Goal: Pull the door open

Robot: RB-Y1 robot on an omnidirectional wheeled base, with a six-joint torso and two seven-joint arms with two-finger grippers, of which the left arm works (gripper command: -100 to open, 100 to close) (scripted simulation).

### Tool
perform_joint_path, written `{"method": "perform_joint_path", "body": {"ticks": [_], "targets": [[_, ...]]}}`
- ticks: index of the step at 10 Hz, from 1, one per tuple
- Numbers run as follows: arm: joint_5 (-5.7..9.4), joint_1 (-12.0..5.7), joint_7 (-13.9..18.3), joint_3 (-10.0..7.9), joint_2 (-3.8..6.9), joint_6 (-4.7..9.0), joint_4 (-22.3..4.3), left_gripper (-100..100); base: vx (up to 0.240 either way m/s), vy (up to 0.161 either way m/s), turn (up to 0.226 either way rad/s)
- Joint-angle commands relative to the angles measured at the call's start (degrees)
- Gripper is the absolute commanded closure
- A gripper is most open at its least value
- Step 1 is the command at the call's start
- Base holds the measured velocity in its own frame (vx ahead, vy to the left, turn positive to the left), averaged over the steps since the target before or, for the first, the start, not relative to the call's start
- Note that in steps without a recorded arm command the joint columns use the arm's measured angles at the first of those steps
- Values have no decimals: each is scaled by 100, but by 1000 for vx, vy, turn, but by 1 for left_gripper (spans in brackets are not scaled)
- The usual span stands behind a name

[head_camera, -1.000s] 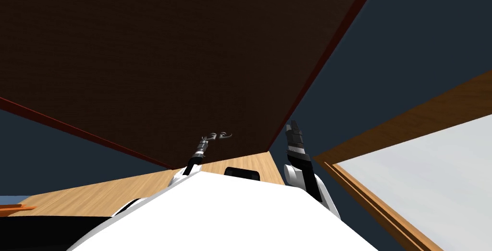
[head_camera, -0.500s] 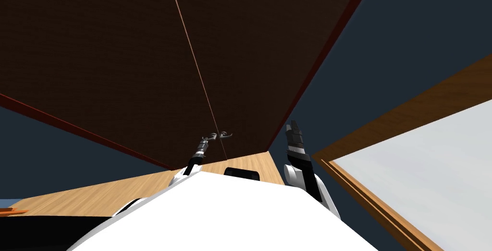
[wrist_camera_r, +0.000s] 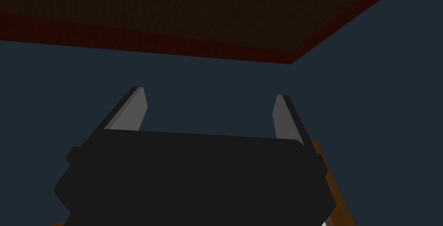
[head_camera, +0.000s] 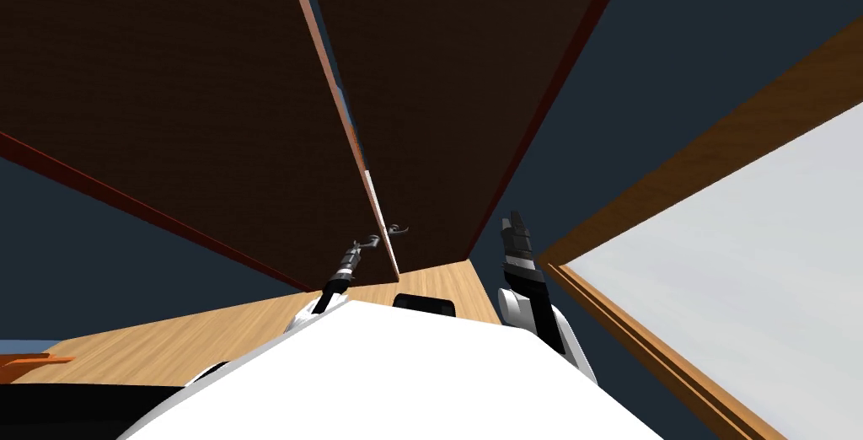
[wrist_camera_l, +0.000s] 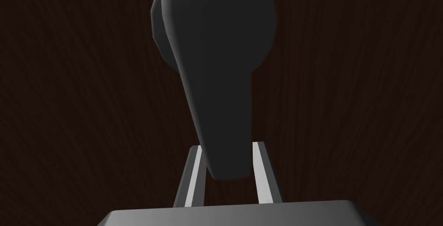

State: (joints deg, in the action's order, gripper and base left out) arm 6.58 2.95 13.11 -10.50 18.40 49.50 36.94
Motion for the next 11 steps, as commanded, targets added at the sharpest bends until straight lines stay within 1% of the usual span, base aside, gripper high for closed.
{"method": "perform_joint_path", "body": {"ticks": [1, 2, 4, 5, 6, 7, 8, 9, 10, 11], "targets": [[22, -55, 26, -48, 85, 105, -249, 100, -65, -22, 11], [-31, -7, 141, 43, 147, 168, -234, 100, -136, -4, -128], [-106, 8, 267, 176, 181, 243, -200, 100, -206, 0, -154], [-167, 5, 357, 284, 192, 299, -169, 100, -191, 49, -145], [-206, -1, 411, 354, 195, 333, -147, 100, -182, 59, -158], [-242, -9, 459, 417, 195, 363, -128, 100, -150, 58, -127], [-242, -9, 459, 417, 195, 363, -128, 100, -81, 40, -30], [-300, -26, 535, 521, 191, 413, -94, 100, -88, 52, -120], [-243, 72, 498, 415, 253, 330, -45, 100, -47, 42, -29], [-292, 163, 602, 492, 306, 456, -25, 100, -115, 36, -113]]}}
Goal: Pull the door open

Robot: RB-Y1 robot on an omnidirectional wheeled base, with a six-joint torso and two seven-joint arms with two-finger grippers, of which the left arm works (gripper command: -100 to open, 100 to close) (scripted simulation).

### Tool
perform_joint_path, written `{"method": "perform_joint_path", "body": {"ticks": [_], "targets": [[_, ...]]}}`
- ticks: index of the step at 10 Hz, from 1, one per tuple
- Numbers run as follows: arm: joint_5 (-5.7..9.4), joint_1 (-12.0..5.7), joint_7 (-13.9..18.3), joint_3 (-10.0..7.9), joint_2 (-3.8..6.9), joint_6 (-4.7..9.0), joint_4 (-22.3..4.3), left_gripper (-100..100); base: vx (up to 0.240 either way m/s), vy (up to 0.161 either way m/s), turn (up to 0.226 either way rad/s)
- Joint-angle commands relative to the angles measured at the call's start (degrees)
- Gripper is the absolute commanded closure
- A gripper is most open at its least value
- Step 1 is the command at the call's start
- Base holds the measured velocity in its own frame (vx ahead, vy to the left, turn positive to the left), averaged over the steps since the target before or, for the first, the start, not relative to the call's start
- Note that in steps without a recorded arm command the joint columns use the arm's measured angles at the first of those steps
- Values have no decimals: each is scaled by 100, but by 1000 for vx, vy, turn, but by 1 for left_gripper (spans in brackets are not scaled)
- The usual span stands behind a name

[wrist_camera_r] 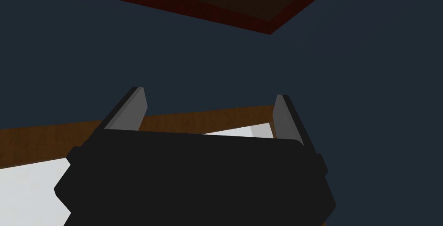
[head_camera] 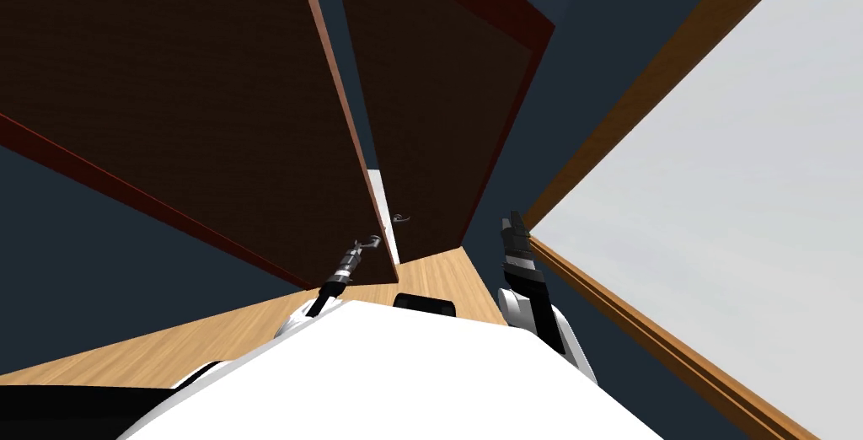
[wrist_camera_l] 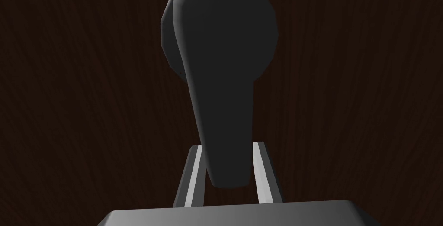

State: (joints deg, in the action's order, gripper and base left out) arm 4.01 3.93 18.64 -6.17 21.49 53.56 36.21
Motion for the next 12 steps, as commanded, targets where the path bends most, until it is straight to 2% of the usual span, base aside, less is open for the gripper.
{"method": "perform_joint_path", "body": {"ticks": [1, 3, 5, 6, 9, 10, 11, 12], "targets": [[-67, 120, 108, 107, 27, 134, 54, 100, -218, 64, -143], [-121, 212, 207, 190, 81, 276, 65, 100, -180, 27, -103], [-121, 212, 207, 190, 81, 276, 65, 100, -72, 3, -7], [-194, 339, 343, 303, 154, 471, 80, 100, -131, 47, -159], [-241, 419, 429, 375, 201, 596, 90, 100, -146, 42, -97], [-280, 485, 500, 434, 239, 697, 97, 100, -152, 34, -127], [-228, 426, 444, 343, 266, 606, 63, 100, -77, 27, -19], [-272, 556, 521, 402, 315, 803, 31, 100, -145, 18, -173]]}}
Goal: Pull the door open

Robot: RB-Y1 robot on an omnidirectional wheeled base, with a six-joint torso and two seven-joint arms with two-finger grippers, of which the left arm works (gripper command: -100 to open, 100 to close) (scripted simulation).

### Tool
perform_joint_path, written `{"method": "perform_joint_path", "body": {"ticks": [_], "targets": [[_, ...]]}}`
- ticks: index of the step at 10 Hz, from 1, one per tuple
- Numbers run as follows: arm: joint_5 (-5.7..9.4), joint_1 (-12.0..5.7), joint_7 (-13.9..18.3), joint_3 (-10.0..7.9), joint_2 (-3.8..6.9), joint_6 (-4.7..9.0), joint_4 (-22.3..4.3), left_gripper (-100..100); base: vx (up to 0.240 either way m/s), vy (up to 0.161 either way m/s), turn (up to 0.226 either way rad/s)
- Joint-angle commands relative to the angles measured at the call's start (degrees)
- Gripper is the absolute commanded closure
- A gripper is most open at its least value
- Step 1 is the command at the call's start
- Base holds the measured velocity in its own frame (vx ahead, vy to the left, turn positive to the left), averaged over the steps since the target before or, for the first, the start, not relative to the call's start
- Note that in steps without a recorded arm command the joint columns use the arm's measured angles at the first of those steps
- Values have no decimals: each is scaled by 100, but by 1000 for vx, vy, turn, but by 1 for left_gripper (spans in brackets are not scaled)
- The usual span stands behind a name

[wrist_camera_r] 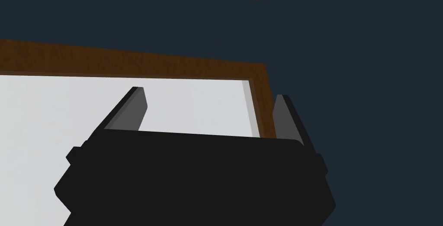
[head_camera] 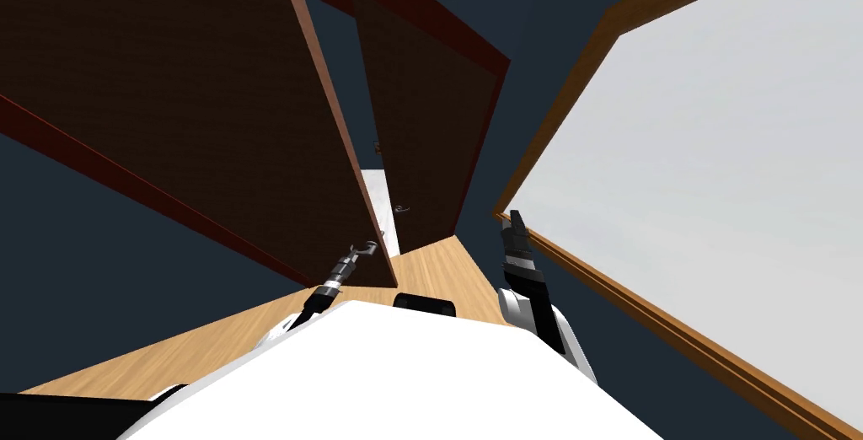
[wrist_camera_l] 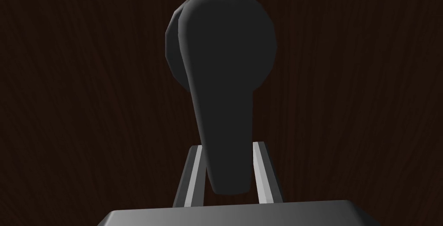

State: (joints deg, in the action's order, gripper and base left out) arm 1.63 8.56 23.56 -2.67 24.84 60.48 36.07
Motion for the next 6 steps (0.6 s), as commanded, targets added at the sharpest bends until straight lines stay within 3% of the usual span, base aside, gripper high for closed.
{"method": "perform_joint_path", "body": {"ticks": [1, 3, 6], "targets": [[-44, 122, 47, 66, -9, 161, 40, 100, -229, 36, -158], [-89, 250, 123, 128, 39, 379, 12, 100, -201, 61, -162], [-133, 372, 196, 187, 84, 586, -15, 100, -134, 49, -88]]}}
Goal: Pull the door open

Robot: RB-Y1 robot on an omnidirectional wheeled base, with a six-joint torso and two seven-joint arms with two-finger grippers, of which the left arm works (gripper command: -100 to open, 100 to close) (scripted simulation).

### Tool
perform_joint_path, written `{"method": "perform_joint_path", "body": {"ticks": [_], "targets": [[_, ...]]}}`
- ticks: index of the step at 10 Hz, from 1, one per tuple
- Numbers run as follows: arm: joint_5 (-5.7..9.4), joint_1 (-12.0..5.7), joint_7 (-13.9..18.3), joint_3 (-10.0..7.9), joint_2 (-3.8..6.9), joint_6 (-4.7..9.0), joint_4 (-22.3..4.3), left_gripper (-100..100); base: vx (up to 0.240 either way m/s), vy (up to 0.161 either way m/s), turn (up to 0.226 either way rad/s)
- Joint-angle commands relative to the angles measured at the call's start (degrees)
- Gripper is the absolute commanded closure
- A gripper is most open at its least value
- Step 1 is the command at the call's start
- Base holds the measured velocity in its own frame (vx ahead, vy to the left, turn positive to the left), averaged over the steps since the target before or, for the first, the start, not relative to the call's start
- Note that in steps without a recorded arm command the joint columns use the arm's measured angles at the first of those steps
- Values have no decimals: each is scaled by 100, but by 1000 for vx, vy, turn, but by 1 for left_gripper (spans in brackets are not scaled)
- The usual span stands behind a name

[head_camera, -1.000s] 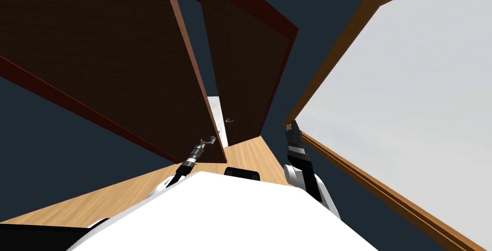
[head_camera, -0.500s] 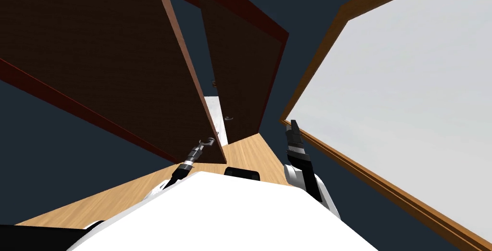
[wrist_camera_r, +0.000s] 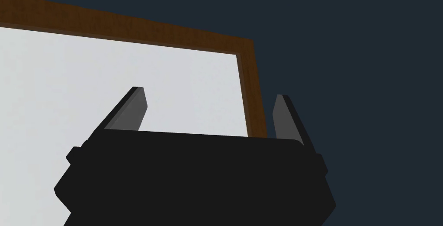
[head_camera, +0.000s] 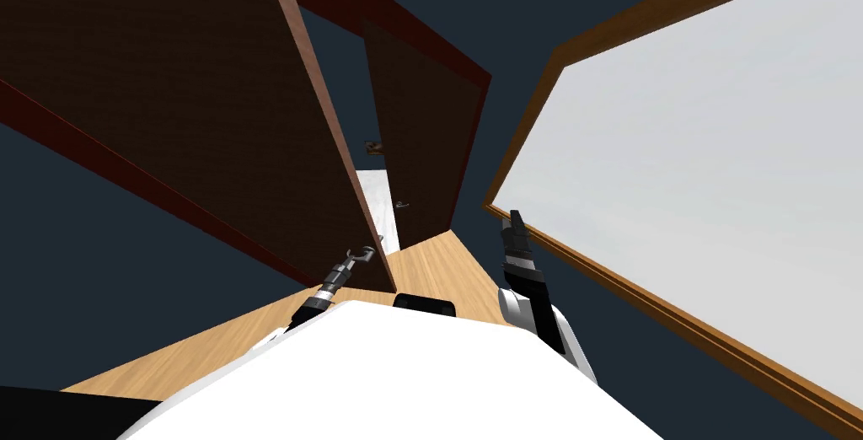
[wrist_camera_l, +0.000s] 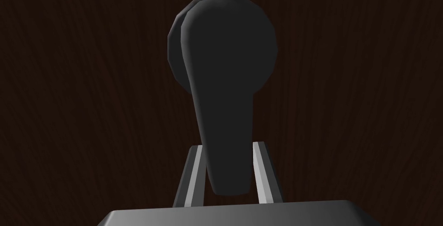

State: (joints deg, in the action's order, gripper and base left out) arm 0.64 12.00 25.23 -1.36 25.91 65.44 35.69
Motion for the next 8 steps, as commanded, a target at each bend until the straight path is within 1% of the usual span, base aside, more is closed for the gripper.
{"method": "perform_joint_path", "body": {"ticks": [1, 2, 3, 4, 5, 6, 8], "targets": [[-52, 78, 59, 81, -4, 174, 12, 100, -157, 49, -138], [-69, 125, 87, 104, 14, 255, 2, 100, -159, 75, -139], [-30, 77, 77, 43, 57, 181, -37, 100, -68, 41, -31], [-51, 96, 100, 67, 64, 276, -96, 100, -116, 9, -147], [-59, 103, 110, 76, 69, 320, -121, 100, -232, 32, -189], [-74, 115, 126, 92, 78, 397, -163, 100, -275, 55, -236], [-102, 137, 155, 121, 93, 533, -239, 100, -241, 82, -203]]}}
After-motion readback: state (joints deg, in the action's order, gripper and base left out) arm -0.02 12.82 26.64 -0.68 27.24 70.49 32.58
